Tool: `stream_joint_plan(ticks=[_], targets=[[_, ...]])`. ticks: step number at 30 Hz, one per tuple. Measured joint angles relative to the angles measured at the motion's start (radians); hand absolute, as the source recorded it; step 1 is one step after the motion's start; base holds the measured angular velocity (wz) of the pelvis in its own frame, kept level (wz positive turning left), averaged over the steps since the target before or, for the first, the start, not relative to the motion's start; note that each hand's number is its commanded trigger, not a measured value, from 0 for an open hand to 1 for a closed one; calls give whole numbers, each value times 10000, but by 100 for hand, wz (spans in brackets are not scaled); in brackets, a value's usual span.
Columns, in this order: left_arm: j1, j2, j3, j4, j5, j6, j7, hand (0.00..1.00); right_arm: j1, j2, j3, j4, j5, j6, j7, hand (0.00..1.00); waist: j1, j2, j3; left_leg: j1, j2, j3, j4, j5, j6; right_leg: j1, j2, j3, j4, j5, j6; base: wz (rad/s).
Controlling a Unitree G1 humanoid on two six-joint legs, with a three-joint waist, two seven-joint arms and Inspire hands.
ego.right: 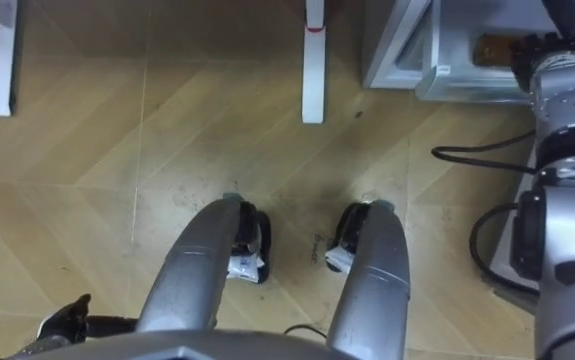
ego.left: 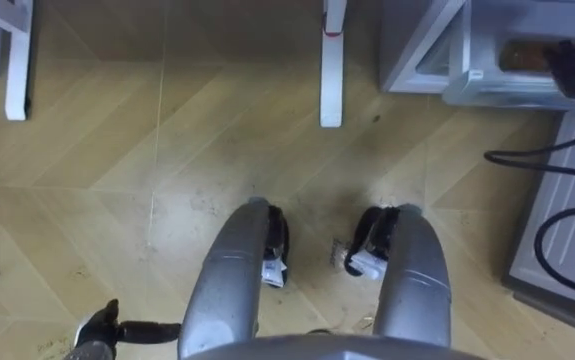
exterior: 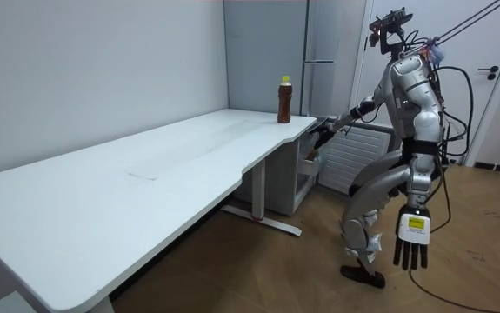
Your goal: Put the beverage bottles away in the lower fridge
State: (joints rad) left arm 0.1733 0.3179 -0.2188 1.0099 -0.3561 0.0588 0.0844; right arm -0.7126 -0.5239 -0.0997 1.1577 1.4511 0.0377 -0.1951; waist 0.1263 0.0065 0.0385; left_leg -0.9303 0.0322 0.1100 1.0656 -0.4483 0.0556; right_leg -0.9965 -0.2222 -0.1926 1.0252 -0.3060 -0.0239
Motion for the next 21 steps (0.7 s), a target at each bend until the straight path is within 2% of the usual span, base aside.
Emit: stream_joint_plan(ticks=[4, 11, 15, 21], targets=[[63, 110, 125, -129, -22, 1, -229, 0, 90, -199, -4, 170, -28, 0, 463, 0, 125, 11, -4, 5, 18, 13, -97, 2, 4, 11, 35, -11, -127, 34, 25, -1], [162, 120, 208, -81, -27, 77, -307, 0, 307, -191, -3, 481, -51, 85, 618, 0, 197, 116, 5, 702, 41, 43, -701, 29, -16, 702, 130, -70, -708, 100, 93, -2], [154, 85, 232, -90, -17, 60, -345, 0, 813, -130, -2, 479, -46, 100, 689, 0, 228, 144, -3, 1612, -89, 152, -1577, 181, -2, 1476, 91, -54, -1309, 173, 196, 0], [109, 13, 842, 107, -16, 72, -392, 0, 1571, 103, 19, 462, -601, 270, 1042, 0, 44, 125, 3, 3195, -270, 199, -3267, 604, -28, 2869, 13, -189, -2488, 304, 355, 3]])
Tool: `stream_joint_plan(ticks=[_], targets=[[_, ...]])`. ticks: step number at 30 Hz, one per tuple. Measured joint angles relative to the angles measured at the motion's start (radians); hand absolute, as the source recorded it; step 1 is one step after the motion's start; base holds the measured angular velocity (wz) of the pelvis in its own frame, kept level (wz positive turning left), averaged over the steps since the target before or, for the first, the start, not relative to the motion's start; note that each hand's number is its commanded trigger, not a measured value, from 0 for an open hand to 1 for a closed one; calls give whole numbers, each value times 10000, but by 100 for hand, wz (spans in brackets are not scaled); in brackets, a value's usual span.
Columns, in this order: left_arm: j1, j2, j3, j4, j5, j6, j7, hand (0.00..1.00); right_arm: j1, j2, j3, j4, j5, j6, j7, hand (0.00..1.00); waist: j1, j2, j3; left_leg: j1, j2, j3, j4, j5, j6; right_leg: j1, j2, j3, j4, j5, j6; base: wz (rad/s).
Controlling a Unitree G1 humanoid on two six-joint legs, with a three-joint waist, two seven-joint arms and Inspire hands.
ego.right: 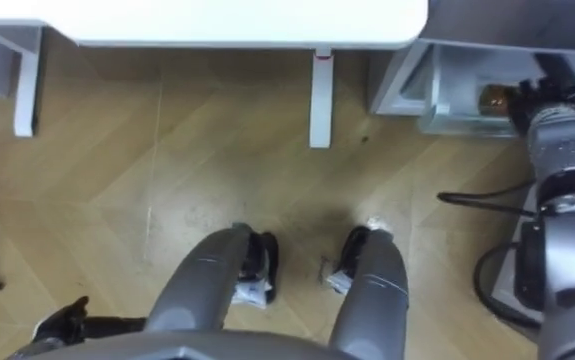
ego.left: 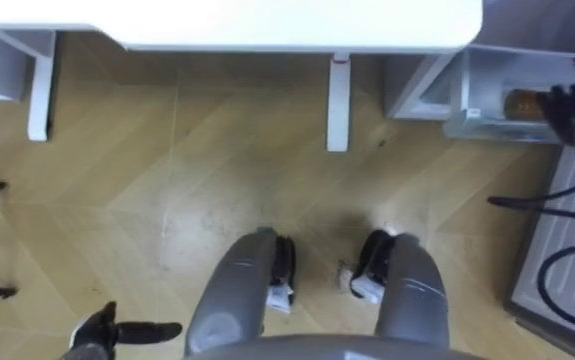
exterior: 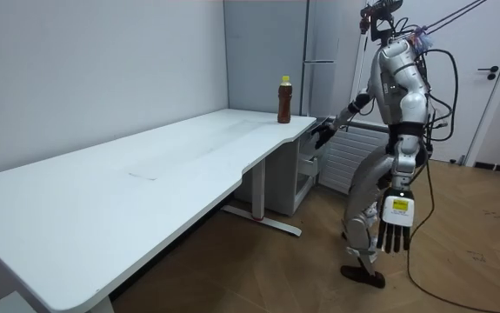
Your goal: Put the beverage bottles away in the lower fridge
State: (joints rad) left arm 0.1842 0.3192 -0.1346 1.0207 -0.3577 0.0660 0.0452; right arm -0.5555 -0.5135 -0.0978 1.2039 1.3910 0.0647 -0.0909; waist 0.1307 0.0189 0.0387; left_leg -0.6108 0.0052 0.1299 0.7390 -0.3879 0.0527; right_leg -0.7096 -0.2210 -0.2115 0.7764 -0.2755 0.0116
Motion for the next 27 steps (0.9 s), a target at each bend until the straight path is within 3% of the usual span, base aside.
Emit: stream_joint_plan(ticks=[2, 6, 10, 13, 16, 19, 23, 24, 25, 26, 27], targets=[[-6, -14, 162, 40, -1, -2, -7, 0, 442, 196, 9, -15, -237, 9, 285, 0, -36, -28, 15, 695, -19, -27, -554, 101, -35, 694, 30, -144, -430, 25, 39, 5], [-61, -15, 289, 270, 19, -12, -84, 0, 2208, 698, 503, -588, -654, -69, 1125, 0, -175, -224, -23, 2496, 5, -235, -2214, 553, -199, 2598, 412, -488, -2013, 293, 167, 6], [131, -234, 758, 236, 35, -106, -106, 0, 4794, 1533, 880, -1262, -1517, -213, 1973, 0, -230, -495, -254, 4422, 203, -487, -3693, 883, -415, 4765, 978, -886, -3885, 642, 226, 7], [168, -616, 924, 486, -26, -379, -93, 0, 5862, 2057, 1207, -1154, -2030, -224, 2326, 0, -395, -562, -307, 5538, 277, -557, -4560, 1038, -493, 5923, 1238, -917, -4785, 757, 276, 2], [161, -870, 963, 583, 14, -606, -106, 0, 6494, 2530, 1251, -897, -2732, -245, 2643, 0, -528, -540, -330, 6157, 369, -572, -4922, 1065, -539, 6610, 1438, -927, -5312, 818, 277, -8], [197, -1151, 1337, 571, 48, -728, -128, 0, 6846, 2732, 1262, -642, -3902, -247, 2769, 0, -540, -448, -323, 6540, 390, -575, -5096, 1095, -586, 7014, 1525, -898, -5591, 825, 285, -5], [386, -1166, 1730, 590, 189, -719, -142, 0, 7036, 2843, 1330, -584, -5969, -297, 2813, 0, -778, -426, -337, 6854, 381, -563, -5174, 1152, -666, 7411, 1553, -824, -5784, 825, 284, 7], [472, -1163, 1900, 601, 264, -717, -108, 0, 7008, 2854, 1529, -498, -6590, -299, 2756, 0, -783, -474, -328, 6907, 345, -551, -4961, 1156, -667, 7672, 1488, -629, -5911, 832, 275, 18], [482, -1166, 1987, 600, 284, -709, -63, 0, 7044, 2935, 1595, -433, -7235, -296, 2683, 0, -838, -729, -218, 6524, 172, -464, -4282, 1043, -663, 7886, 1234, 4, -6007, 844, 289, 36], [486, -1210, 1995, 590, 374, -700, -38, 0, 7069, 2937, 1589, -402, -7594, -298, 2646, 0, -944, -849, -309, 6270, 53, -527, -4490, 1100, -658, 7921, 1143, 384, -6060, 857, 312, 84], [399, -1285, 1934, 516, 471, -675, -12, 0, 7057, 2970, 1527, -242, -8183, -293, 2511, 0, -1160, -880, -321, 5831, -23, -466, -5061, 1512, -361, 7910, 1011, 793, -6047, 795, 413, 72]])
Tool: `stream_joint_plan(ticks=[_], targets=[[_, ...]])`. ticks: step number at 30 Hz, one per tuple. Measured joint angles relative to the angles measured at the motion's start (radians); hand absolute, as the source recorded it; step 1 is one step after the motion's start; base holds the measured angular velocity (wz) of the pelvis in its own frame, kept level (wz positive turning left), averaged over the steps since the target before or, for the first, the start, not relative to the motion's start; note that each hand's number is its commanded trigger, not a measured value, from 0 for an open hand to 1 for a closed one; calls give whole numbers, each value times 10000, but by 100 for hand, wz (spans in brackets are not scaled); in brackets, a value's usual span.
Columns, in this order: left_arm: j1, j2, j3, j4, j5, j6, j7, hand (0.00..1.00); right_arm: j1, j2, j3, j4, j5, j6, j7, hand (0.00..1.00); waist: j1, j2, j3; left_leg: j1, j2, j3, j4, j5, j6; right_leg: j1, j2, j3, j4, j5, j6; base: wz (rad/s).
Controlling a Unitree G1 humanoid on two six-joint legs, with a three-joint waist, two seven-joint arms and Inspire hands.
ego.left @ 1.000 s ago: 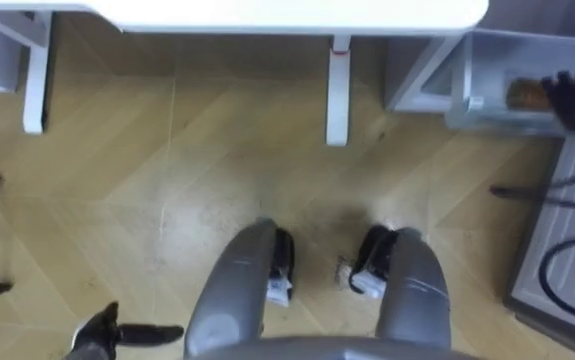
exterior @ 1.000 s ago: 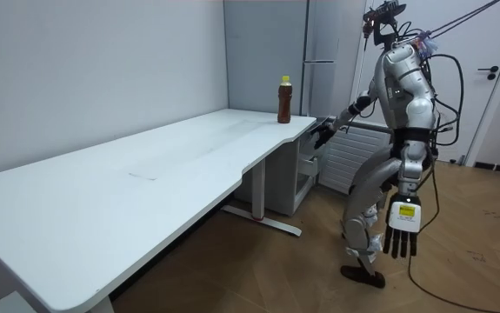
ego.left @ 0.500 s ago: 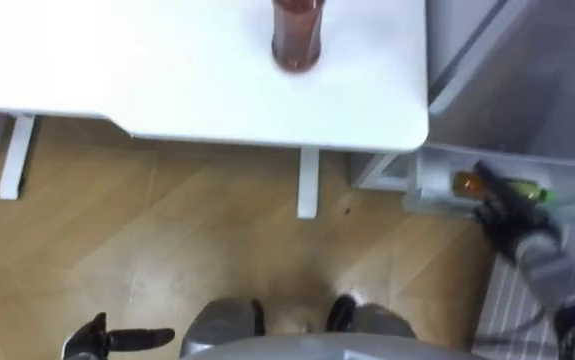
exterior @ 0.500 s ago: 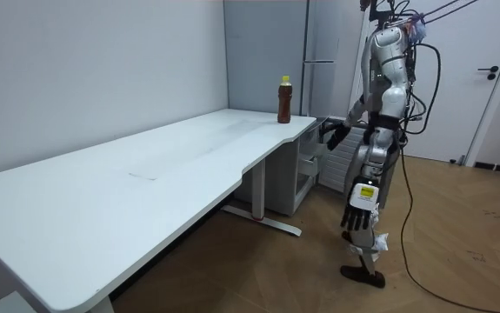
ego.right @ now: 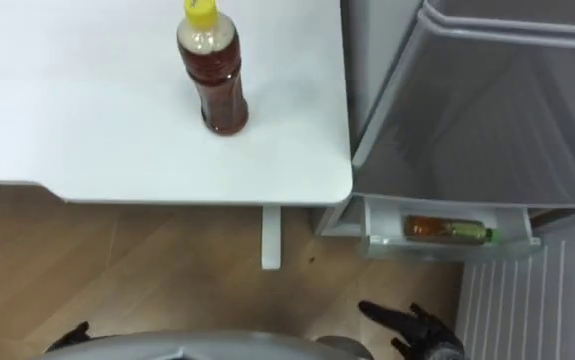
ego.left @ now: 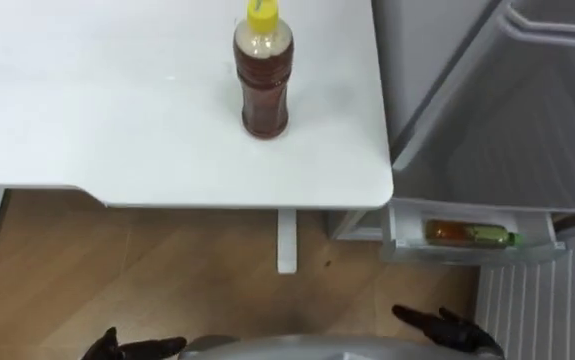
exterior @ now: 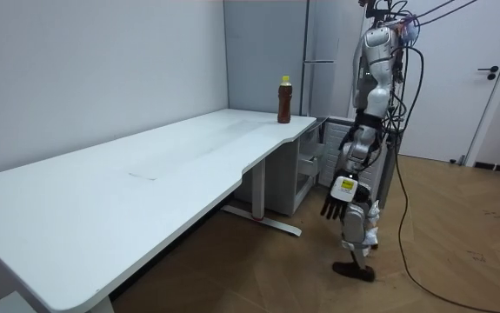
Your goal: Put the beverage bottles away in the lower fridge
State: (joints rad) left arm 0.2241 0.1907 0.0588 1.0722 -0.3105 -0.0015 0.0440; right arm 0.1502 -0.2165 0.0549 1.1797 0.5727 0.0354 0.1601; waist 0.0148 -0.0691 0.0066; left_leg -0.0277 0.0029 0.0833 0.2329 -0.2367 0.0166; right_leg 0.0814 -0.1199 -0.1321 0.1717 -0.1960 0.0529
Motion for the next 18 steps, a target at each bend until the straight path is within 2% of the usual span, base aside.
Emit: stream_joint_plan(ticks=[1, 2, 3, 4, 6, 7, 9, 14, 18], targets=[[29, -41, -9, 8, 0, 14, 131, 0, -6, 102, -14, 284, -637, 117, -73, 0, 157, -33, -119, 234, -127, 227, -232, 287, 100, -60, -53, -150, -14, 16, 127, 48], [51, -48, 0, 42, 0, 33, 208, 0, -77, 147, -9, 402, -990, 153, -72, 0, 285, -68, -83, 325, -146, 289, -269, 300, 113, -41, -53, -264, -42, 15, 146, -29], [120, -42, 22, 93, 32, 125, 340, 0, -193, 244, -9, 549, -1418, 189, -66, 0, 529, -41, -20, 525, -152, 73, -328, 296, 117, 25, -28, -614, -65, 43, 142, -53], [206, -45, 45, 200, 138, 270, 441, 0, -268, 313, -2, 651, -1670, 191, -70, 0, 649, -32, -29, 655, -145, -313, -335, 295, 116, 139, 49, -819, -220, 192, 92, -51], [259, -74, 46, 282, 390, 484, 519, 0, -310, 280, 18, 660, -1987, 212, -90, 0, 590, 26, 7, 689, -209, -463, -364, 281, 107, 344, 59, -980, -425, 372, 161, -11], [257, -131, 51, 282, 433, 517, 540, 0, -328, 267, 15, 704, -2089, 249, -129, 0, 444, 77, 44, 662, -277, -421, -398, 281, 107, 373, 48, -1062, -419, 370, 169, 17], [144, -189, 76, 280, 553, 534, 547, 0, -445, 273, -58, 829, -2088, 297, -124, 0, 394, 147, 72, 657, -291, -409, -452, 281, 108, 305, 33, -1141, -419, 332, 229, 9], [-171, -271, 61, 254, 815, 676, 575, 0, -665, 272, -59, 1040, -2303, 321, -71, 0, 396, 275, 67, 563, -280, -434, -441, 268, 125, 226, 39, -1171, -361, 297, 284, -5], [-219, -300, 64, 263, 848, 685, 582, 0, -761, 269, -85, 1038, -2386, 331, -127, 0, 208, 373, 64, 474, -253, -425, -296, 265, 122, 225, 42, -1180, -170, 297, 283, 0]])
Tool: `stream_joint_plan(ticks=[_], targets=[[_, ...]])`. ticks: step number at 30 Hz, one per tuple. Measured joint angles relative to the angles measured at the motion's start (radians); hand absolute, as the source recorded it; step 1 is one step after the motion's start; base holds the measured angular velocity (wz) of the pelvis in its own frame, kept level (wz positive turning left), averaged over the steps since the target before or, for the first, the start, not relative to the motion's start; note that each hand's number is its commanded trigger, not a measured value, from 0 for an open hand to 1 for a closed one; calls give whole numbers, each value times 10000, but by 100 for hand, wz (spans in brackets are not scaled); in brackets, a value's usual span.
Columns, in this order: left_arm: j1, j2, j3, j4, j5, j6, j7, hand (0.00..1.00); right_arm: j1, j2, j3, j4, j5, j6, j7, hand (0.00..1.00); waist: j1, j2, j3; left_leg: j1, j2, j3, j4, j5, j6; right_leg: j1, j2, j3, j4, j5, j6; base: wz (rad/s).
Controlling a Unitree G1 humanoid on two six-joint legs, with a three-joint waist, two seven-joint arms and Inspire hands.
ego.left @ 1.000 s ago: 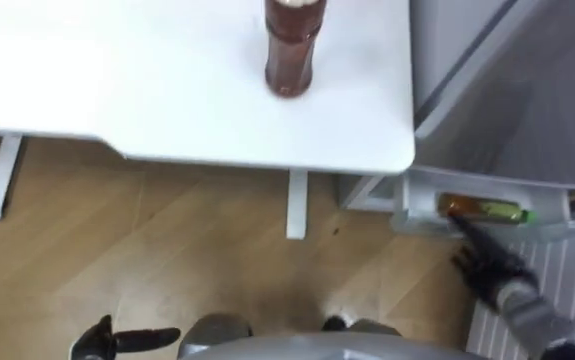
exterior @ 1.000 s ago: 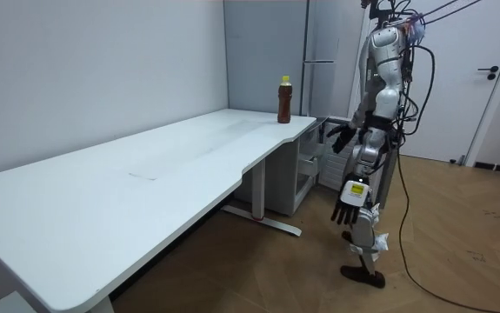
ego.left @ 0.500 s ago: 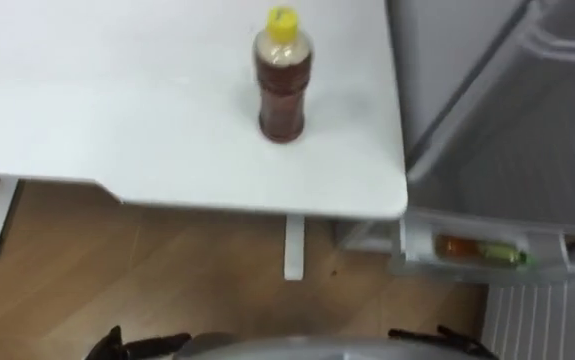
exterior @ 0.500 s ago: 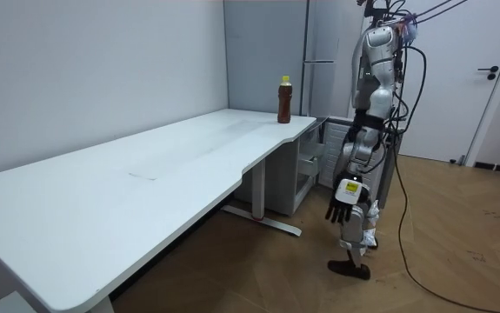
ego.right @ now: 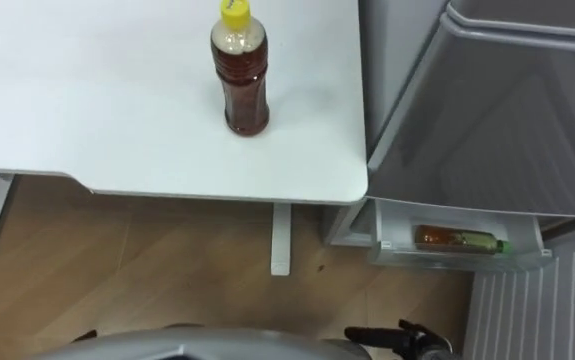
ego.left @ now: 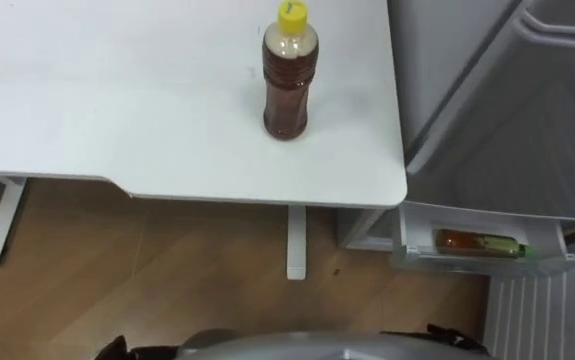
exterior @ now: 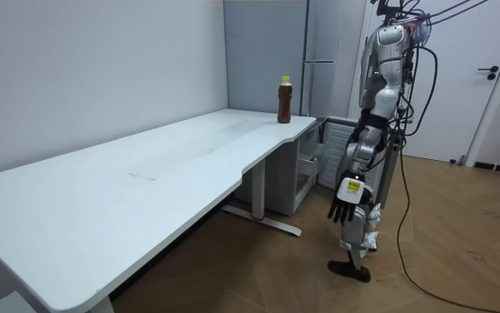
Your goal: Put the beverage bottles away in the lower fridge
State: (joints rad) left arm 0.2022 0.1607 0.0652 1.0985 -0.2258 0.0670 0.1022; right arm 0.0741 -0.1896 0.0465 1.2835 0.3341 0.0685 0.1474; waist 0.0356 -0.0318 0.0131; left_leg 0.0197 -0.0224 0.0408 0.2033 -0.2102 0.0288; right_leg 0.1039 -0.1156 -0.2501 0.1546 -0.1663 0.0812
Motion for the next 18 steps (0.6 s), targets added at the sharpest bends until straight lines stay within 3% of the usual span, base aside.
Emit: stream_joint_plan(ticks=[3, 11, 15, 18], targets=[[-51, -1, 9, 27, 52, 0, -90, 0, 37, 8, -19, -37, 7, -9, -52, 0, -32, 39, -44, 32, -9, 15, 31, 7, 11, 34, -20, 13, 29, 1, -1, 0], [11, -10, 45, 41, -54, -8, -168, 0, 37, 36, -1, -15, 15, -23, -250, 0, -23, 29, -46, 281, -20, 26, 9, -1, 33, 202, -48, 12, 155, 0, -1, -1], [-92, -249, 824, -39, -484, -12, 331, 0, 66, 41, -98, -22, 54, -23, -326, 0, -18, 71, -52, 320, -14, 100, -2, -3, 34, 186, -47, 38, 153, 1, -1, -5], [-98, -265, 1451, -584, -938, -50, 1178, 0, 97, 41, -161, -133, -47, -27, -459, 0, 3, 98, -67, 299, -1, 129, 21, -3, 33, 159, -44, 33, 155, 1, -1, 0]])
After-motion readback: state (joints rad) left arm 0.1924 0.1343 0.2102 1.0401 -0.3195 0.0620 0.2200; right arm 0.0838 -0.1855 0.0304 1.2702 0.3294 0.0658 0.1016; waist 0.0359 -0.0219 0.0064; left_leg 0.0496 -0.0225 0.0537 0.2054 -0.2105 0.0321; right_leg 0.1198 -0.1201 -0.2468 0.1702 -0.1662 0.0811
